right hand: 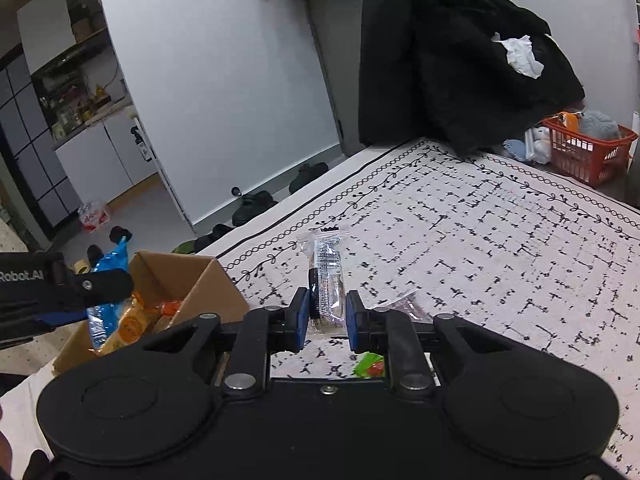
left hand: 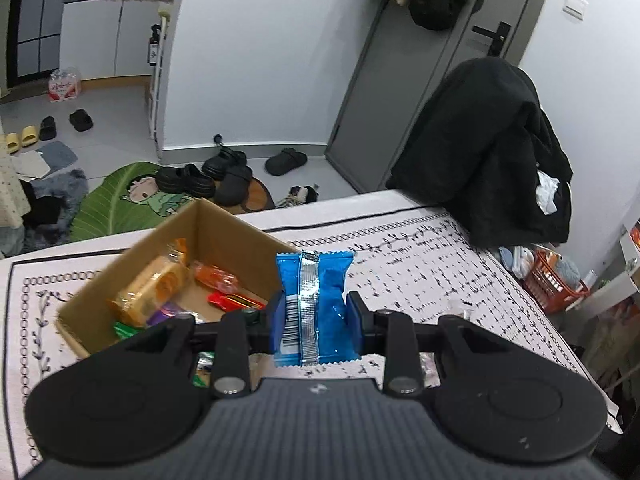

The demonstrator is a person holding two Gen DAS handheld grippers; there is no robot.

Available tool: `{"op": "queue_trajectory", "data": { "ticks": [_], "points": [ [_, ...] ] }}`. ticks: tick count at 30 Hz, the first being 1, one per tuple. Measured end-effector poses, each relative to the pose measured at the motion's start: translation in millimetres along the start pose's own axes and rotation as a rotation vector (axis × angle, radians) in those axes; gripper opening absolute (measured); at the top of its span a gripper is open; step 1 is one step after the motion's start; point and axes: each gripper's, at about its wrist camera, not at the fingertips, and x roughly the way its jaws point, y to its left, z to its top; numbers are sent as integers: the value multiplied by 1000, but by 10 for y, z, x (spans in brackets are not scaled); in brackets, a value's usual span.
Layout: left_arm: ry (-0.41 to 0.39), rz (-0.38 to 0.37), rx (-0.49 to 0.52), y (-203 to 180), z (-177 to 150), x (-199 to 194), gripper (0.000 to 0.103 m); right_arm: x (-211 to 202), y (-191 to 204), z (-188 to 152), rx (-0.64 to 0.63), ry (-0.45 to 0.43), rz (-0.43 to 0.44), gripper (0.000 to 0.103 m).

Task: Organize snacks
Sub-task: 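Carry the blue bars with the left tool while the right tool carries the clear packet toward the box, then open the left tool over the box while the right tool releases the clear packet inside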

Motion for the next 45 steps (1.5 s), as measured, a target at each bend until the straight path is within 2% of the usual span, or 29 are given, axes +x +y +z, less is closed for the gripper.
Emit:
{"op": "queue_trajectory", "data": {
  "ticks": [6, 17, 30, 39, 43, 45],
  "points": [
    [-28, 30, -14, 169, 103, -115, 31, -53, 121, 21, 30, -19, 39, 19],
    [-33, 78, -61, 556, 182, -149, 31, -30, 474, 13, -25, -24, 72, 19],
    [8, 61, -88, 818, 228, 68, 31, 104, 802, -29, -85, -6, 103, 19],
    [90, 35, -122, 981, 249, 368, 31, 227, 927, -68, -100, 22, 108, 19],
    [97, 5, -129, 1017, 288, 430, 34, 270, 983, -70, -99, 25, 122, 19],
    [102, 17, -135, 1043, 312, 447, 36, 299, 1024, -77, -108, 25, 126, 19]
  ]
}}
